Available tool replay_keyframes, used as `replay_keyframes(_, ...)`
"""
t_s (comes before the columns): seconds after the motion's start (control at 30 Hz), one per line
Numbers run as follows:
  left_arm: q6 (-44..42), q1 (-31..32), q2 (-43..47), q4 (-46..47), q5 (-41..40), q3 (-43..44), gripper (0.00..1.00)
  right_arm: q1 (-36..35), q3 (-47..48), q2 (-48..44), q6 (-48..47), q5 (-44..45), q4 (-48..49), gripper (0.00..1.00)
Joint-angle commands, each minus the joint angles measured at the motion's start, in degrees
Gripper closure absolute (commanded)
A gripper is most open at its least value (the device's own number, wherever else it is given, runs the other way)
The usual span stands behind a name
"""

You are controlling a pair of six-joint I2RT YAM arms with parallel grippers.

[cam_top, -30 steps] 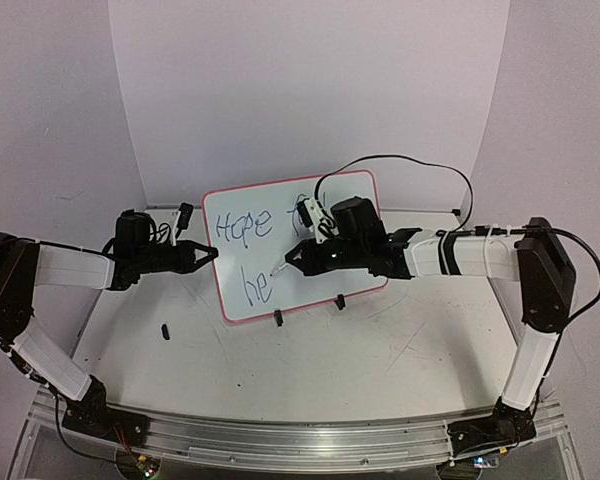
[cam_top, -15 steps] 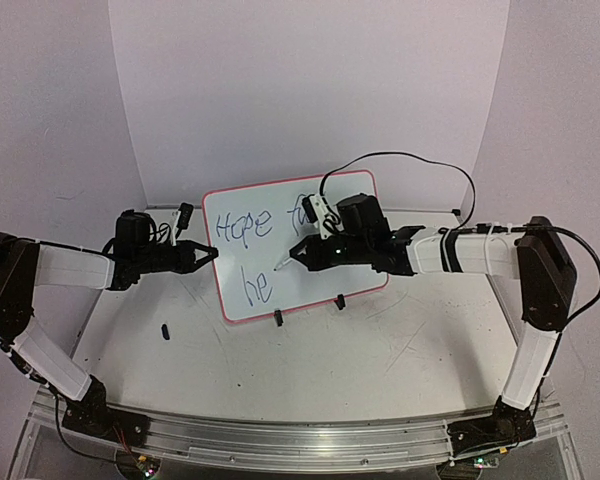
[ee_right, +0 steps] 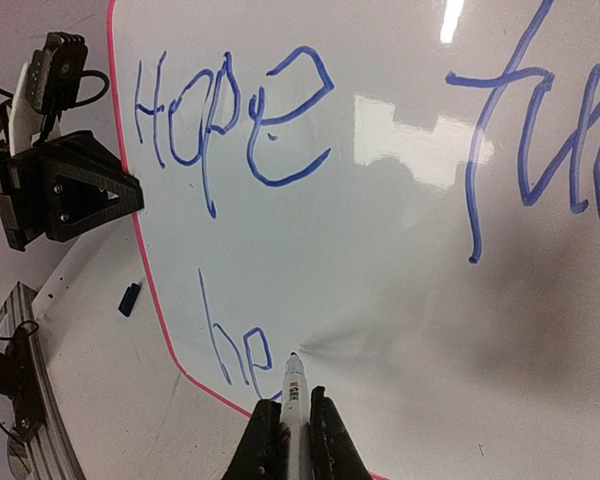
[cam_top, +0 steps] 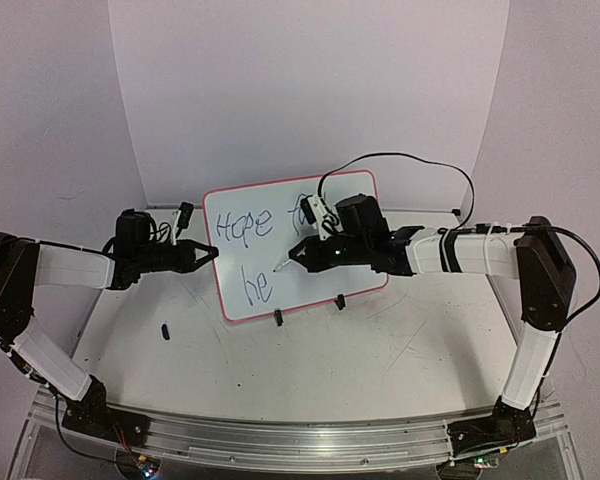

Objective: Write a sentence on the whiteboard

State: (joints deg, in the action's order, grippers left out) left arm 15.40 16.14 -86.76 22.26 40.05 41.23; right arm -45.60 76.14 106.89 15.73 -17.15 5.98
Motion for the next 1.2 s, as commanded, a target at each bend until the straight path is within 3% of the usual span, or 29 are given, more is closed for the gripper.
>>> replay_keyframes(0.0, -3.4, 0.3, -1.6, -2.0, -8.0, 2.1, 1.00, 1.0, 0.3, 0.4, 1.5, 1.3, 0.7, 1.00)
replay_keyframes(0.53, -3.6, 0.3, -1.1, -2.3, -8.4, 2.0, 1.00, 0.5, 2.2, 3.2, 1.0, -1.0, 0.7, 1.00)
replay_keyframes(1.17, -3.6, 0.2, -1.3, -2.4, -8.3, 2.1, 1.00, 0.0, -4.2, -0.2, 1.5, 2.5, 0.6, 1.00)
